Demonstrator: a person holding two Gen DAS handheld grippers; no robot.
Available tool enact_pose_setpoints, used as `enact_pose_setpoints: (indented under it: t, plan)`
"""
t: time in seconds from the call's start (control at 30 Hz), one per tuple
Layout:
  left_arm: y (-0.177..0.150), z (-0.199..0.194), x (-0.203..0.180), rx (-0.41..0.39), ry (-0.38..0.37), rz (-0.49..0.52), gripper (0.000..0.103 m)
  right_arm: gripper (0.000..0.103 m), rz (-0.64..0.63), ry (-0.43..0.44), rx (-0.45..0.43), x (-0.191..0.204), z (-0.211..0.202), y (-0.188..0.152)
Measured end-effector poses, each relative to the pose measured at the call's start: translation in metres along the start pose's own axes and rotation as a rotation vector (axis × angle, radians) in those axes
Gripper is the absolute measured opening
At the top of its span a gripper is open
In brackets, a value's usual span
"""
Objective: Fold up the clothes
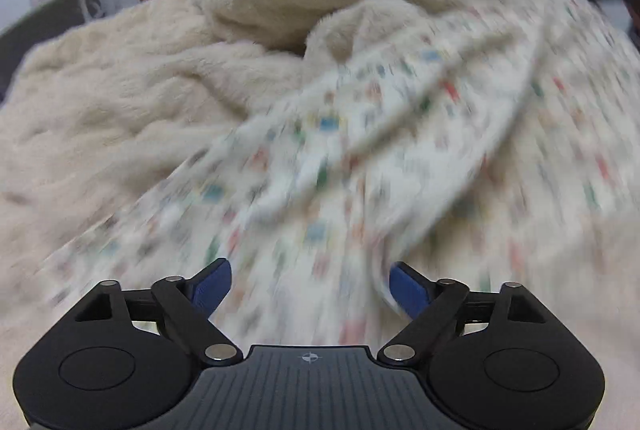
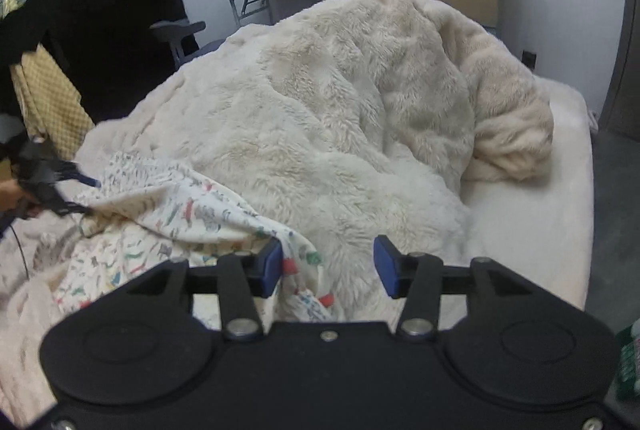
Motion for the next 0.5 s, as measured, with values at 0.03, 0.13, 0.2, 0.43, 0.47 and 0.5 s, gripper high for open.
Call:
enact_pose_setpoints:
  t: [0.03,0.13,0.2,0.43,0.47,0.5]
  plan:
    - [-0.021,-0.019,0.0,0.01,0.043,0.056,0.085,0.056,0.008,0.0,-0.002,-0.005,0.001,0.004]
    - [-0.077,-0.069,-0.016,0.046,0.099,0.232,0.087,0.061,0.047,0.006,-0.026,-0.019,-0.005,0.006]
    - [-0.106,-0.089,-0.032,0.083,0.082,0.304,0.088,0.06,0.048,-0.011,-0.042,-0.022,-0.01,0.006]
    - [-0.17,-0.104,-0.098,0.09,0.145,0.464,0.088,0.071,0.018,-0.047,-0.142,0.007,-0.023,0.024]
    - [-0.168,-0.101,-0.107,0.06,0.158,0.477,0.087,0.076,-0.013,-0.032,-0.127,0.024,-0.013,0.026]
    - [-0.163,-0.096,-0.118,0.008,0.172,0.502,0.085,0.08,-0.03,-0.016,-0.119,0.035,-0.006,0.026]
Point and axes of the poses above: each gripper's, at about its wrist camera, not at the fingertips, and z roughly the way its jaws point, x to its left, y to its top, the point moved 6 cm from there along z, roughly the way its jaws point, and after that the axes turned 15 degrees about y, right-handed, at the moved point
